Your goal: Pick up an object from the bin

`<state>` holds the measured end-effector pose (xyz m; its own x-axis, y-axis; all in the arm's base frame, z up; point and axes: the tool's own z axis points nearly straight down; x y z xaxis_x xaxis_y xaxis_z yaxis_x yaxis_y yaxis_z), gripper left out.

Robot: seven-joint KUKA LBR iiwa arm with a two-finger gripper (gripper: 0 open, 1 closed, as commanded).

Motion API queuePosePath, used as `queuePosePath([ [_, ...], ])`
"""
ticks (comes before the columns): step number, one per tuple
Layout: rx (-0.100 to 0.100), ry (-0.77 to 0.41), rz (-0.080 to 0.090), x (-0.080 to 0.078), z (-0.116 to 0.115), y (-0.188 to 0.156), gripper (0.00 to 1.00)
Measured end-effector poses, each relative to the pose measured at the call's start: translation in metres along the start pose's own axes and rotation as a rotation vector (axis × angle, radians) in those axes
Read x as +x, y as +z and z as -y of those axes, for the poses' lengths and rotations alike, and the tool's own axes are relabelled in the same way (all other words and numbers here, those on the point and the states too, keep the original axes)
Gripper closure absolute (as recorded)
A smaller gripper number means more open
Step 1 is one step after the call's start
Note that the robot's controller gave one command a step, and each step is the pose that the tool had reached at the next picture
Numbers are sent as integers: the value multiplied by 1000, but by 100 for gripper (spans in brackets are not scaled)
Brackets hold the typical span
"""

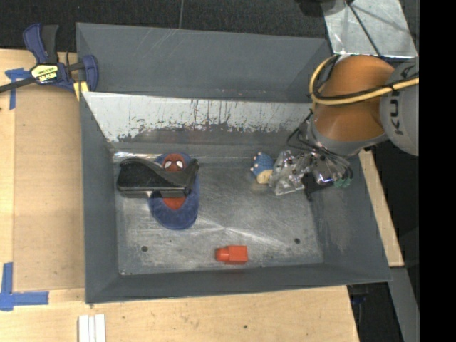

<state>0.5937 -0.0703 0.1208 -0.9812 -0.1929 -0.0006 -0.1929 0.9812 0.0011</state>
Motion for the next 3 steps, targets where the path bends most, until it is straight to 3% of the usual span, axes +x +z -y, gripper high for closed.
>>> queuePosePath([
  [1, 7, 23, 11, -7, 43, -67, 100],
  [2, 3, 20, 4, -6, 40, -63, 0],
  [3, 2, 432, 4, -8, 11, 46, 0],
])
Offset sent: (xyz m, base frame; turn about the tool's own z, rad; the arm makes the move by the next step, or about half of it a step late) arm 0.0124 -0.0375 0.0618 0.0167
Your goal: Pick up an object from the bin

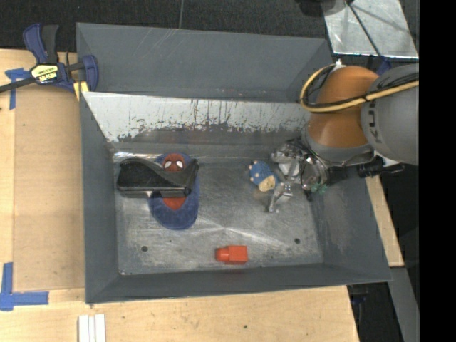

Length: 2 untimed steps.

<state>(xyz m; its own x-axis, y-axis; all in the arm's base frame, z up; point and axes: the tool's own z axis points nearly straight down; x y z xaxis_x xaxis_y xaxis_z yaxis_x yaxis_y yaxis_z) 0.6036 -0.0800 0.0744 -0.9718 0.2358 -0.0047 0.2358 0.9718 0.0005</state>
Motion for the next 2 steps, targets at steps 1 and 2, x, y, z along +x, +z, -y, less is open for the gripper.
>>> queuePosePath([
  [1, -2, 1, 23, -5, 0, -4, 100],
  [2, 0, 14, 8, -9, 13, -84, 100],
])
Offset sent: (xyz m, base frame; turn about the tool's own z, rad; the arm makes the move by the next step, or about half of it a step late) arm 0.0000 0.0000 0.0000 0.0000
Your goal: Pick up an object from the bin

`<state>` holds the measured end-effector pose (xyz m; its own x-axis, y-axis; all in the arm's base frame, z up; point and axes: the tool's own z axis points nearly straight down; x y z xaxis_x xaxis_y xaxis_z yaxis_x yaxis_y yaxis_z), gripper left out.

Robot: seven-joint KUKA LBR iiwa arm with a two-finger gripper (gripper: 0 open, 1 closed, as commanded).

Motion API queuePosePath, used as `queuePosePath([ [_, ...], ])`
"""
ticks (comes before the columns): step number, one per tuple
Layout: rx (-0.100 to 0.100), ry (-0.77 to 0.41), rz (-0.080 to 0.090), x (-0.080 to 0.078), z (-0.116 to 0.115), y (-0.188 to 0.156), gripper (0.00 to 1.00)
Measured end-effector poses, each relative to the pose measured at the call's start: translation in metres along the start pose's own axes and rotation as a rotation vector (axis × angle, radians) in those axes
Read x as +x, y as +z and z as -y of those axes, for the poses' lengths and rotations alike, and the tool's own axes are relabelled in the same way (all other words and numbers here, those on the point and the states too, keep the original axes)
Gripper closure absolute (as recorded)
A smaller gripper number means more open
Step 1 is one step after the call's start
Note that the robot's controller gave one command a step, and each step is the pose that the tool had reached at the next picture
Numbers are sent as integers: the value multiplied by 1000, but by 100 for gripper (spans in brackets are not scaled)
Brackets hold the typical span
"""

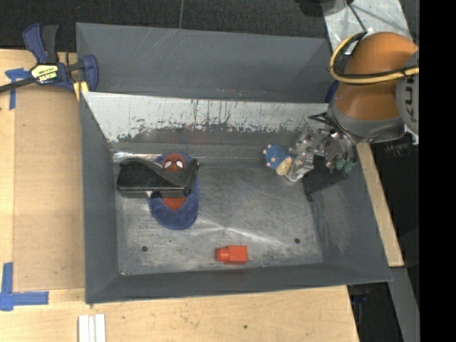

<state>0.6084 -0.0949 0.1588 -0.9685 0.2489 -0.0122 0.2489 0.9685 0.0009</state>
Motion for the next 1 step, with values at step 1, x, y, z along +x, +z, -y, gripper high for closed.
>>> queuePosePath([
  [1, 0, 1, 1, 0, 9, -74, 100],
])
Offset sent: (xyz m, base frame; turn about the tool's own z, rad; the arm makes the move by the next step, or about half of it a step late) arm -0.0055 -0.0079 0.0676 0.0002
